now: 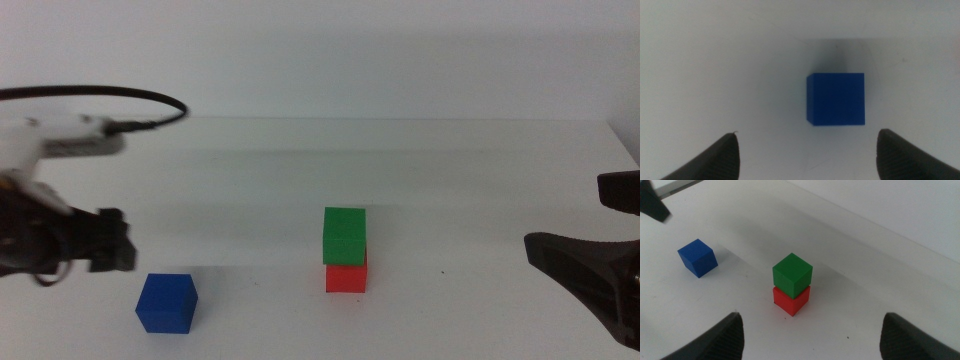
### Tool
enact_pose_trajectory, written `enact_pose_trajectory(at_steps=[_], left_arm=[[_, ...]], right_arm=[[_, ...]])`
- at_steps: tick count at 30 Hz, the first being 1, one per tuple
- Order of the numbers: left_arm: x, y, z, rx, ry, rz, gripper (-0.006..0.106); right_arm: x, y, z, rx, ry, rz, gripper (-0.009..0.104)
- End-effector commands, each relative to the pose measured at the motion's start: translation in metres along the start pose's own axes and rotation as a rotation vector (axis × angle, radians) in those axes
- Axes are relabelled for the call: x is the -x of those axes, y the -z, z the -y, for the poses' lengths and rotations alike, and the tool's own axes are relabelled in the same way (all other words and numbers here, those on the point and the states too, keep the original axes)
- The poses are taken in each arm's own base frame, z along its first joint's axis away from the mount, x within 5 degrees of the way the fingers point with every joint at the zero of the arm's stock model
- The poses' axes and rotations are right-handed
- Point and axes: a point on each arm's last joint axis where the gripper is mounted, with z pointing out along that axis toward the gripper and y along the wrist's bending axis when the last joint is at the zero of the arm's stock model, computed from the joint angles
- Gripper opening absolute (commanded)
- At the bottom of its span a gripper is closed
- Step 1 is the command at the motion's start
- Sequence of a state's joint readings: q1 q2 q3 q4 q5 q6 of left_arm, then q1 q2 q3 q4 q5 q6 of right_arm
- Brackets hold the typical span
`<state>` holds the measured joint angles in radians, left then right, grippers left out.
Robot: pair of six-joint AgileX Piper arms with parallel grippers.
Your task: Stack red cubes first, then green, then blue cubes in a specific spot.
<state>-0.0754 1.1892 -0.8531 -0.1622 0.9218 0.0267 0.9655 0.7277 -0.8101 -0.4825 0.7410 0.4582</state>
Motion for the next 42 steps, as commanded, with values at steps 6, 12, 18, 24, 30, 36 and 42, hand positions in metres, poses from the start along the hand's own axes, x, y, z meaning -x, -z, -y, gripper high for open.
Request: enact_pose_trajectory(at_steps=[6, 12, 18, 24, 30, 36, 42], left_arm=[[0.012, -0.052, 0.023, 0.023, 0.01, -0.092, 0.094], [0.021, -0.081, 0.03, 0.062, -0.014, -0.152, 0.094], [0.023, -0.113, 0.03, 0.045, -0.034, -0.191, 0.094], [0.022, -0.138, 0.03, 0.041, -0.015, -0.219, 0.09], [0.021, -0.132, 0.03, 0.044, 0.002, -0.237, 0.051], [0.041, -0.077, 0.059, 0.033, 0.049, -0.146, -0.002], [0.073, -0.014, 0.141, 0.0, -0.035, -0.055, -0.002]], right_arm=[[0.0, 0.0, 0.0, 0.0, 0.016, 0.008, 0.093], [0.0, 0.0, 0.0, 0.0, 0.016, 0.008, 0.093], [0.0, 0.0, 0.0, 0.0, 0.016, 0.008, 0.093], [0.0, 0.0, 0.0, 0.0, 0.016, 0.008, 0.093], [0.0, 0.0, 0.0, 0.0, 0.016, 0.008, 0.093], [0.0, 0.0, 0.0, 0.0, 0.016, 0.008, 0.093], [0.0, 0.0, 0.0, 0.0, 0.016, 0.008, 0.093]])
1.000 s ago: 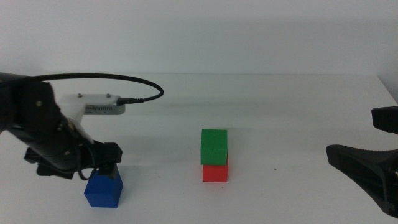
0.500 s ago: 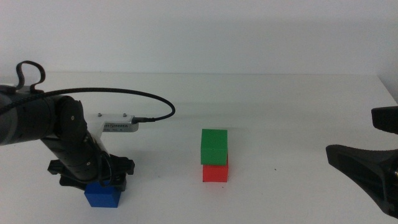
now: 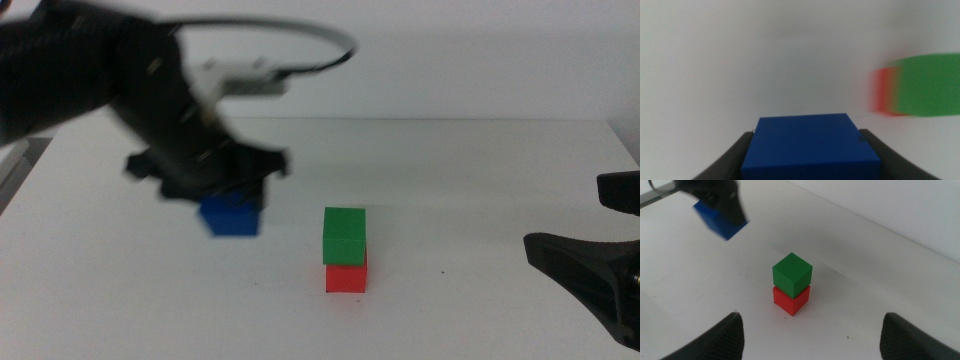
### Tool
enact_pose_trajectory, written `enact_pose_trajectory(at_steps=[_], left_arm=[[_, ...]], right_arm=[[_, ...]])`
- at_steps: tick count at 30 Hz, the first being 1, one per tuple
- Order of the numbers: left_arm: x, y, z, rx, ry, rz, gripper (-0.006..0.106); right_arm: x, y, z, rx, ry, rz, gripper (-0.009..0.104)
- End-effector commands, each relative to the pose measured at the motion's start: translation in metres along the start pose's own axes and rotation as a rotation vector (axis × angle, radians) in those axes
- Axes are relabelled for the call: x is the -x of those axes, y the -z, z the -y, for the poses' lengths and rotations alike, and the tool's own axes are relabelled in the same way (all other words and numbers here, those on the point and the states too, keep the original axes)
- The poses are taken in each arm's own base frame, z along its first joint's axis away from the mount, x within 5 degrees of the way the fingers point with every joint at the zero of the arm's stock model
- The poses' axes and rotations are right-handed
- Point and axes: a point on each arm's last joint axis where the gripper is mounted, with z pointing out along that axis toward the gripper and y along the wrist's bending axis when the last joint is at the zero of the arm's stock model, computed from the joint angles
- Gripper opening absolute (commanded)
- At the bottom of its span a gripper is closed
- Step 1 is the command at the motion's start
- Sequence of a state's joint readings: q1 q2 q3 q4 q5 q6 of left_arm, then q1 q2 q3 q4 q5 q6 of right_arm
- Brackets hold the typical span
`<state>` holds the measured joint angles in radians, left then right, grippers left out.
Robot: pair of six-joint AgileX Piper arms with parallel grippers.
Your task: Stack red cubes first, then green, then blue cubes in a specific spot.
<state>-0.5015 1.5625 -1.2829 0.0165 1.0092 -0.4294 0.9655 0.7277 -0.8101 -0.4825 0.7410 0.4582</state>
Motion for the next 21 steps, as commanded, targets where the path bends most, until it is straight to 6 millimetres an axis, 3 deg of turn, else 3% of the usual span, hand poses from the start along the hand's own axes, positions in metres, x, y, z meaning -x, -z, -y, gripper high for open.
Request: enact_pose_trajectory(at_steps=[1, 4, 9, 15, 21], left_arm=[[0.007, 0.02, 0.03, 0.016, -0.012, 0.019, -0.002], [0.018, 0.025, 0.063, 0.038, -0.035, 0.024, -0.002], [0.036, 0.005, 0.099, -0.011, -0.005, -0.01, -0.002], [0.039, -0.02, 0.109, -0.007, 0.007, -0.055, -0.002], [0.039, -0.029, 0.113, -0.019, 0.014, -0.06, -0.002]], right_arm=[[0.0, 0.0, 0.0, 0.0, 0.016, 0.008, 0.093], [0.0, 0.0, 0.0, 0.0, 0.016, 0.008, 0.093], [0.0, 0.0, 0.0, 0.0, 0.016, 0.008, 0.093], [0.0, 0.0, 0.0, 0.0, 0.016, 0.008, 0.093], [0.0, 0.0, 0.0, 0.0, 0.016, 0.008, 0.093]])
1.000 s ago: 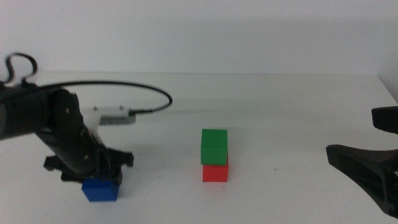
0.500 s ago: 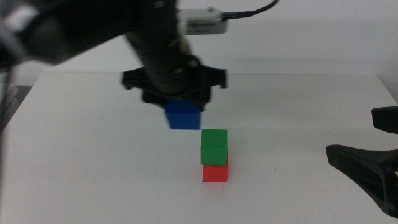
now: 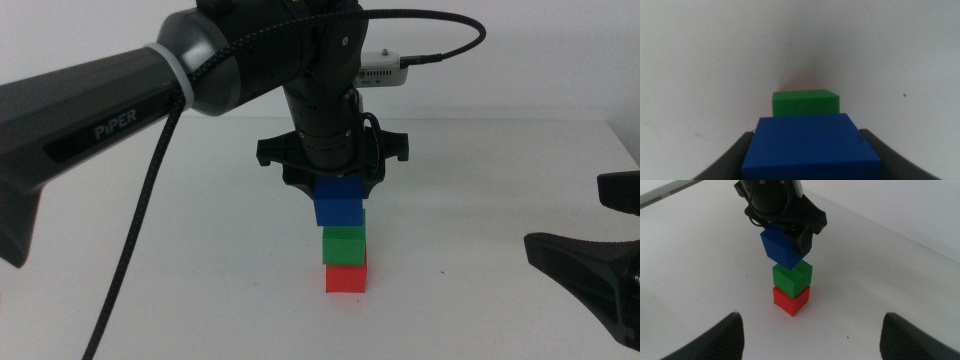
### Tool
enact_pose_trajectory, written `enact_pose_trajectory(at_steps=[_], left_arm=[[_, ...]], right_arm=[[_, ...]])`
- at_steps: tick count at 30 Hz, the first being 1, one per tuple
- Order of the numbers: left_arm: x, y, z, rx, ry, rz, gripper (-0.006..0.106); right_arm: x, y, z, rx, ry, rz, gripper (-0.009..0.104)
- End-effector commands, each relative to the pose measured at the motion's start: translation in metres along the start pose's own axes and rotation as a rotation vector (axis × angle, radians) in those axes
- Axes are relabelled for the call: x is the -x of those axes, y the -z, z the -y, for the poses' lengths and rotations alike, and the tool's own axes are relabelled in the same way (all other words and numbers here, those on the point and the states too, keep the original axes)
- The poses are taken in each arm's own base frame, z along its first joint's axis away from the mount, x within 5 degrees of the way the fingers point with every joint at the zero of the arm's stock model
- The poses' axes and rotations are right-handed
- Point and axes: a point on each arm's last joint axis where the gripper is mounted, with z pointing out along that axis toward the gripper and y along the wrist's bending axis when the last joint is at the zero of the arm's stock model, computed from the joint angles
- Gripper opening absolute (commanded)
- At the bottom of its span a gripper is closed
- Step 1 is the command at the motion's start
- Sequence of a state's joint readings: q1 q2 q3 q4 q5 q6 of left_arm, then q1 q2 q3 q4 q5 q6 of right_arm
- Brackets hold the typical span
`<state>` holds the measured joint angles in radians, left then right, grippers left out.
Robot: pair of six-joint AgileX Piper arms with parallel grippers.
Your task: Stack red cubes first, then green, then blue cubes in a specific spot.
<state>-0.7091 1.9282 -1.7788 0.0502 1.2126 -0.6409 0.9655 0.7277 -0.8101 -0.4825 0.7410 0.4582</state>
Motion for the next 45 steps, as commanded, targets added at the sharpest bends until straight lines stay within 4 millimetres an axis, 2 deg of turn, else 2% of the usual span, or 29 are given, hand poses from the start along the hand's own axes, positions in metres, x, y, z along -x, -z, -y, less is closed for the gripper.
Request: enact_pose_trajectory(at_steps=[1, 13, 22, 28, 35, 39, 40, 41, 42, 43, 45], left_arm=[[0.0, 0.0, 0.005, -0.019, 0.008, 0.011, -0.002], [0.003, -0.022, 0.01, -0.022, -0.015, -0.001, -0.002], [0.005, -0.025, 0.009, -0.001, -0.03, 0.015, -0.002], [0.005, -0.037, 0.011, -0.002, -0.053, -0.005, -0.002], [0.005, -0.04, 0.011, -0.002, -0.048, -0.014, 0.0], [0.004, -0.04, 0.012, -0.012, -0.042, -0.021, 0.009], [0.004, -0.04, 0.012, -0.013, -0.041, -0.022, 0.016], [0.004, -0.04, 0.012, -0.015, -0.04, -0.024, 0.031], [0.004, -0.04, 0.012, -0.015, -0.043, -0.023, 0.038], [0.004, -0.04, 0.012, -0.012, -0.062, -0.023, 0.05], [0.005, -0.04, 0.01, 0.012, -0.087, -0.017, 0.063]], right_arm=[[0.0, 0.0, 0.0, 0.0, 0.016, 0.008, 0.093], [0.0, 0.0, 0.0, 0.0, 0.016, 0.008, 0.093], [0.0, 0.0, 0.0, 0.0, 0.016, 0.008, 0.093], [0.0, 0.0, 0.0, 0.0, 0.016, 0.008, 0.093], [0.0, 0.0, 0.0, 0.0, 0.016, 0.008, 0.093], [0.0, 0.0, 0.0, 0.0, 0.016, 0.008, 0.093], [0.0, 0.0, 0.0, 0.0, 0.016, 0.008, 0.093], [0.0, 0.0, 0.0, 0.0, 0.016, 0.008, 0.093], [0.0, 0.0, 0.0, 0.0, 0.016, 0.008, 0.093], [0.0, 0.0, 0.0, 0.0, 0.016, 0.008, 0.093], [0.0, 0.0, 0.0, 0.0, 0.016, 0.008, 0.093]])
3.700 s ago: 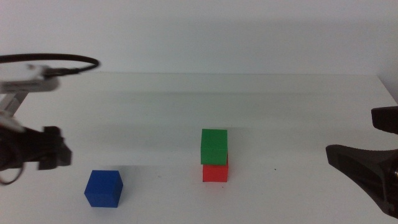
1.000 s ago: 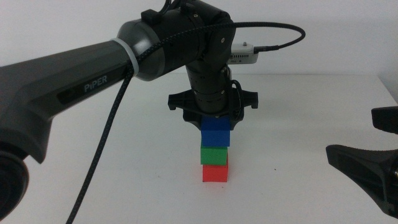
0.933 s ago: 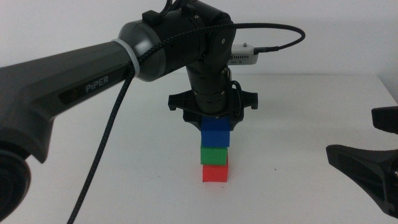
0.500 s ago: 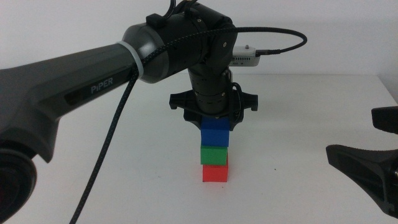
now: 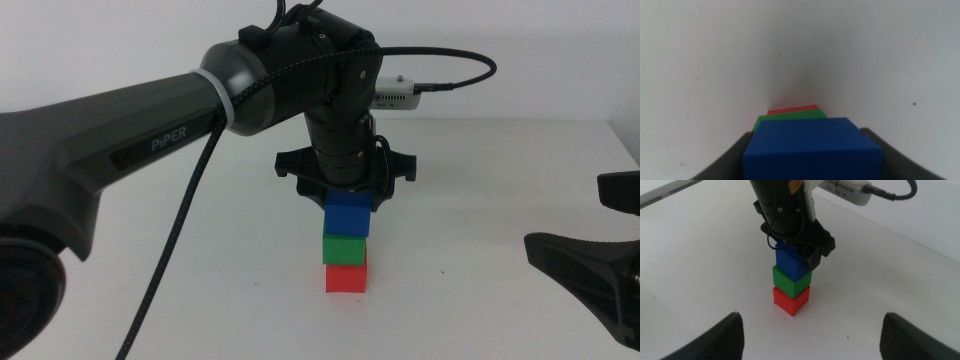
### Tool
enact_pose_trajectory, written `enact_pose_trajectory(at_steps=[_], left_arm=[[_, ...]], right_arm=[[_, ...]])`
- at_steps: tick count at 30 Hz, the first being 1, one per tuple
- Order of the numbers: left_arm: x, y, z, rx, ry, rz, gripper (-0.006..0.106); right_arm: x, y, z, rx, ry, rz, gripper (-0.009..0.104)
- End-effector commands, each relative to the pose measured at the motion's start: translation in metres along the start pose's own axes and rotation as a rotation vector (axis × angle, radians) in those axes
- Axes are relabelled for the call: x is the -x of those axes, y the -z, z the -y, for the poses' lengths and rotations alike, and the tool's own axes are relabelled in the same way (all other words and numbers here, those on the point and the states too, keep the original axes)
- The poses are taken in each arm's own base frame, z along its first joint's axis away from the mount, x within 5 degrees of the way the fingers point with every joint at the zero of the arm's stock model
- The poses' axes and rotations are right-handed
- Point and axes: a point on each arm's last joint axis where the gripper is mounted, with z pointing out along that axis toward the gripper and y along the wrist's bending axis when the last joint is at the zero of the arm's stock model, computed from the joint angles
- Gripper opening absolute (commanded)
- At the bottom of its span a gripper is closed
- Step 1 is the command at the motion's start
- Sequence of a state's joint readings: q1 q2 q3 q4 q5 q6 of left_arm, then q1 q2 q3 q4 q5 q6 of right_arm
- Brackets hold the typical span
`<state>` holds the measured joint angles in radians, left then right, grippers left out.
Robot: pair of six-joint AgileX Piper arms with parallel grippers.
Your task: Stack red cubes first, then green, then blue cubes in a specific spot.
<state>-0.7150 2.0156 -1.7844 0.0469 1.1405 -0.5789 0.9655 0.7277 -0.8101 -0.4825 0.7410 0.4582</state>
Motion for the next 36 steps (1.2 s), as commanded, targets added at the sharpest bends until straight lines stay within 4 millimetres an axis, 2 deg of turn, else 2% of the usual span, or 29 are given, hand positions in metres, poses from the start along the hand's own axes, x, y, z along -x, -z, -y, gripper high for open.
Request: enact_pose_trajectory(at_steps=[1, 5, 11, 13, 16, 19, 24, 27, 30, 36], left_arm=[[0.0, -0.001, 0.0, 0.018, -0.02, -0.005, 0.07], [-0.001, 0.005, -0.001, 0.017, -0.011, -0.001, 0.094], [-0.001, 0.033, -0.004, -0.008, -0.017, 0.06, 0.094], [-0.002, 0.048, -0.006, -0.015, -0.025, 0.088, 0.094], [-0.007, 0.082, -0.012, -0.038, -0.05, 0.145, 0.094], [-0.016, 0.13, -0.024, -0.046, -0.107, 0.24, 0.094], [-0.041, 0.207, -0.052, -0.03, -0.201, 0.433, 0.094], [-0.057, 0.232, -0.07, 0.013, -0.279, 0.503, 0.094], [-0.075, 0.241, -0.099, 0.05, -0.273, 0.51, 0.094], [-0.118, 0.234, -0.161, 0.108, -0.206, 0.48, 0.094]], right_arm=[[0.0, 0.0, 0.0, 0.0, 0.016, 0.008, 0.093], [0.0, 0.0, 0.0, 0.0, 0.016, 0.008, 0.093], [0.0, 0.0, 0.0, 0.0, 0.016, 0.008, 0.093], [0.0, 0.0, 0.0, 0.0, 0.016, 0.008, 0.093], [0.0, 0.0, 0.0, 0.0, 0.016, 0.008, 0.093], [0.0, 0.0, 0.0, 0.0, 0.016, 0.008, 0.093], [0.0, 0.0, 0.0, 0.0, 0.016, 0.008, 0.093], [0.0, 0.0, 0.0, 0.0, 0.016, 0.008, 0.093], [0.0, 0.0, 0.0, 0.0, 0.016, 0.008, 0.093], [0.0, 0.0, 0.0, 0.0, 0.016, 0.008, 0.093]])
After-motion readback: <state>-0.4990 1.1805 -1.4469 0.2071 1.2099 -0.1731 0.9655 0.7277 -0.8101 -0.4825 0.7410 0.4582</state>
